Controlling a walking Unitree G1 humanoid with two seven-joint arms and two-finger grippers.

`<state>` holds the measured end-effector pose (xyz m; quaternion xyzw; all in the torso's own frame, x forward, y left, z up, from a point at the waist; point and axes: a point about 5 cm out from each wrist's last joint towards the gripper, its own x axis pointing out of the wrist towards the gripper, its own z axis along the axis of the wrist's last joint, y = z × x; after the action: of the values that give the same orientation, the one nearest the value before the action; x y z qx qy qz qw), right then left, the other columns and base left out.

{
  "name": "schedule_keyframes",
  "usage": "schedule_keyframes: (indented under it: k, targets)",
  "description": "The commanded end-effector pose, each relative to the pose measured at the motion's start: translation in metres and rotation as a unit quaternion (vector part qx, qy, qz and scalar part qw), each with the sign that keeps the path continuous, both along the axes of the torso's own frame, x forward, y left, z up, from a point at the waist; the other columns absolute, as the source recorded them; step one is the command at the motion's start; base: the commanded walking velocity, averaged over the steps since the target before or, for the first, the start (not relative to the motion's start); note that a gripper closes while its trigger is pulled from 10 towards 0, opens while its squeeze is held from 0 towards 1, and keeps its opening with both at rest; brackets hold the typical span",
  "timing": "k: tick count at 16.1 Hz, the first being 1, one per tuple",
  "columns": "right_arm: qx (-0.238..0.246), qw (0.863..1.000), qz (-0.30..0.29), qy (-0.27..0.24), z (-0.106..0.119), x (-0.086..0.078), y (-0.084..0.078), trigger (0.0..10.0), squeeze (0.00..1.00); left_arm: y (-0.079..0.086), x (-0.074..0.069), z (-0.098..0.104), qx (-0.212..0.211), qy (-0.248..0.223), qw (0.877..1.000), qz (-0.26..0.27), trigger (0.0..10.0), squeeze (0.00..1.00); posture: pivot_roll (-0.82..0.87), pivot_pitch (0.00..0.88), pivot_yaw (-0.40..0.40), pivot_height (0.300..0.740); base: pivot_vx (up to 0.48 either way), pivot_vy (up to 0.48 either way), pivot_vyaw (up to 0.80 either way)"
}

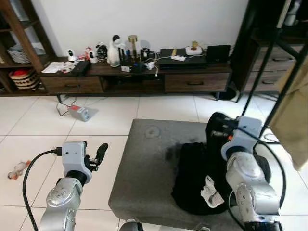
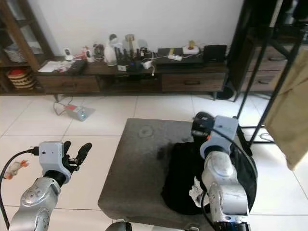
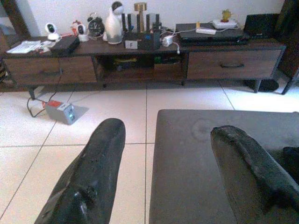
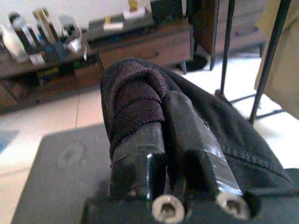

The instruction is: Hang hanger

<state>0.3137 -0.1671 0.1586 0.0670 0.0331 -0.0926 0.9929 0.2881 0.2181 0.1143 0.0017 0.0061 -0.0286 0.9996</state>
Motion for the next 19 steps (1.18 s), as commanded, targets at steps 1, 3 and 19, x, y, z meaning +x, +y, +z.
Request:
schedule_keyframes:
  k: [1,3,19]
  targets:
    - [-0.004,0.999,-0.002,-0.045,0.016,0.002,-0.002,10.0,0.0,0.001,-0.003,-0.001,0.007,0.0,1.0,-0.003,10.0,0.0,0.05,0.051,0.052,0.653,0.0,0.0,0.0]
    - [-0.007,0.999,-0.026,-0.044,0.015,0.0,-0.009,10.0,0.0,-0.001,-0.003,-0.001,0.006,0.001,1.0,-0.011,10.0,0.0,0.05,0.05,0.056,0.683,0.0,0.0,0.0]
    - [-0.247,0.923,0.296,-0.003,0.059,-0.027,-0.008,10.0,0.0,-0.047,0.008,0.012,0.028,0.046,0.977,-0.208,10.0,0.0,0.0,0.065,0.027,0.74,0.0,0.0,0.0]
